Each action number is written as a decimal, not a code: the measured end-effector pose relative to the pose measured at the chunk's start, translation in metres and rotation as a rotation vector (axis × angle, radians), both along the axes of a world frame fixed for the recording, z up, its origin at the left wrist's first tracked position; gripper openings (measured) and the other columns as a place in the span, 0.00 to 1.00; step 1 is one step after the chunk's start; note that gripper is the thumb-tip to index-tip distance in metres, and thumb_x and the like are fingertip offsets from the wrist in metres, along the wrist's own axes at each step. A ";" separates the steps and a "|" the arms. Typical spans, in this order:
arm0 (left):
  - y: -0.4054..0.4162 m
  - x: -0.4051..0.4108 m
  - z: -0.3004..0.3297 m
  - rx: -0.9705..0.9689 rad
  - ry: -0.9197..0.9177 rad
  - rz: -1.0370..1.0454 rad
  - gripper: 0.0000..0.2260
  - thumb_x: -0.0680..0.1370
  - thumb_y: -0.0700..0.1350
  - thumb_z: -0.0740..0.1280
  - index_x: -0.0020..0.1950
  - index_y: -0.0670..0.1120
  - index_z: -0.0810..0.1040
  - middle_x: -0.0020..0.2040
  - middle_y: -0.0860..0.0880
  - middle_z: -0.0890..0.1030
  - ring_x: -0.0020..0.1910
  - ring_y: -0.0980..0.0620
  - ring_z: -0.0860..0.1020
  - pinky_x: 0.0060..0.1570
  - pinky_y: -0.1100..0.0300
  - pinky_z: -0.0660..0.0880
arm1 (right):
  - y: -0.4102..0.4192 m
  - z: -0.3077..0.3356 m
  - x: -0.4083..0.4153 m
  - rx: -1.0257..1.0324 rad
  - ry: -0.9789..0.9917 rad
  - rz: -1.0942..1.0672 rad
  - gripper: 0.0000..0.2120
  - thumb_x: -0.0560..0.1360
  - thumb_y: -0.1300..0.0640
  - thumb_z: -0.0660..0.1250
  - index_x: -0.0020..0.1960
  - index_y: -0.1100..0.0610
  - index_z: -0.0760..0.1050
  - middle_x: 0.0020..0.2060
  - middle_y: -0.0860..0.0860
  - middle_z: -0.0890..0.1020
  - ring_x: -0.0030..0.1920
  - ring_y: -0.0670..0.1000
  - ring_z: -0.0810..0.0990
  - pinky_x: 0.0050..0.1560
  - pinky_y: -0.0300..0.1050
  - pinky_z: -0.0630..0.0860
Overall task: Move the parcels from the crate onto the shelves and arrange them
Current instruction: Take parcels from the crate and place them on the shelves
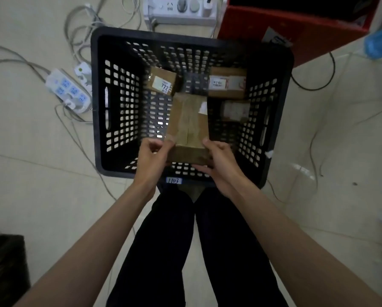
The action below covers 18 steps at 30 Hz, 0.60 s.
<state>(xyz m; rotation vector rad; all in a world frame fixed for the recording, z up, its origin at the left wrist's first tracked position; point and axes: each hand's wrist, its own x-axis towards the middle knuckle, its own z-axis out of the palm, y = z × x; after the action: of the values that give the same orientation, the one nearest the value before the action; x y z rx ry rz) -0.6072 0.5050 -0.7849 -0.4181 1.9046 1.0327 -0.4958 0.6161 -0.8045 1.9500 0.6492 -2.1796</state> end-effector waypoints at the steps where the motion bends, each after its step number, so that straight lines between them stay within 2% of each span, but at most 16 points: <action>1: -0.006 0.006 0.010 -0.009 0.000 -0.007 0.11 0.75 0.51 0.72 0.47 0.49 0.72 0.49 0.50 0.76 0.53 0.48 0.79 0.54 0.46 0.80 | -0.005 0.010 0.011 -0.037 0.024 -0.025 0.19 0.79 0.53 0.69 0.66 0.59 0.68 0.64 0.58 0.76 0.61 0.56 0.79 0.51 0.55 0.83; 4: -0.015 0.017 0.043 0.019 -0.053 -0.044 0.14 0.76 0.50 0.72 0.57 0.50 0.73 0.53 0.49 0.78 0.53 0.49 0.80 0.54 0.47 0.80 | -0.013 0.048 0.040 -0.103 0.104 -0.077 0.28 0.77 0.60 0.70 0.73 0.50 0.64 0.63 0.56 0.78 0.60 0.57 0.81 0.56 0.59 0.82; 6: -0.016 0.022 0.071 0.075 -0.107 -0.127 0.18 0.77 0.50 0.71 0.64 0.53 0.72 0.56 0.48 0.79 0.54 0.49 0.81 0.51 0.50 0.81 | -0.014 0.080 0.055 -0.099 0.162 -0.022 0.34 0.75 0.63 0.70 0.75 0.45 0.61 0.59 0.55 0.82 0.57 0.55 0.84 0.58 0.56 0.81; 8: -0.016 0.029 0.100 0.133 -0.132 -0.242 0.21 0.76 0.52 0.71 0.68 0.55 0.71 0.58 0.48 0.80 0.55 0.50 0.82 0.50 0.52 0.82 | -0.012 0.110 0.069 -0.058 0.221 0.070 0.36 0.74 0.65 0.71 0.76 0.46 0.61 0.59 0.54 0.83 0.56 0.53 0.84 0.59 0.52 0.80; 11: -0.008 0.033 0.147 0.178 -0.122 -0.320 0.22 0.75 0.53 0.71 0.69 0.55 0.72 0.60 0.49 0.80 0.57 0.50 0.81 0.52 0.51 0.81 | -0.001 0.157 0.085 -0.017 0.267 0.097 0.34 0.74 0.65 0.71 0.76 0.50 0.63 0.60 0.56 0.82 0.59 0.55 0.83 0.63 0.55 0.78; 14: 0.007 0.037 0.198 0.230 -0.114 -0.403 0.21 0.75 0.52 0.71 0.68 0.56 0.73 0.60 0.50 0.81 0.57 0.51 0.81 0.54 0.51 0.80 | 0.016 0.207 0.101 0.038 0.297 -0.039 0.31 0.76 0.57 0.72 0.76 0.51 0.64 0.62 0.55 0.82 0.61 0.56 0.82 0.66 0.58 0.76; 16: 0.019 0.042 0.234 0.282 -0.125 -0.475 0.20 0.76 0.51 0.71 0.68 0.56 0.73 0.60 0.51 0.81 0.57 0.51 0.81 0.54 0.52 0.80 | 0.029 0.244 0.109 0.103 0.322 -0.112 0.27 0.77 0.52 0.71 0.74 0.52 0.68 0.61 0.54 0.82 0.59 0.55 0.82 0.63 0.55 0.78; 18: 0.034 0.051 0.270 0.337 -0.138 -0.558 0.20 0.76 0.51 0.70 0.68 0.56 0.73 0.59 0.51 0.81 0.56 0.52 0.82 0.50 0.56 0.80 | 0.039 0.285 0.118 0.174 0.343 -0.156 0.22 0.78 0.52 0.68 0.71 0.54 0.71 0.56 0.51 0.84 0.55 0.54 0.83 0.57 0.51 0.80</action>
<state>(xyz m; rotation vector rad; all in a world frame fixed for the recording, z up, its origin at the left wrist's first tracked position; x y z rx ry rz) -0.5560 0.5394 -0.5150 0.2241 1.5515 0.8906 -0.3778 0.6552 -0.5197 1.7689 0.7806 -2.6709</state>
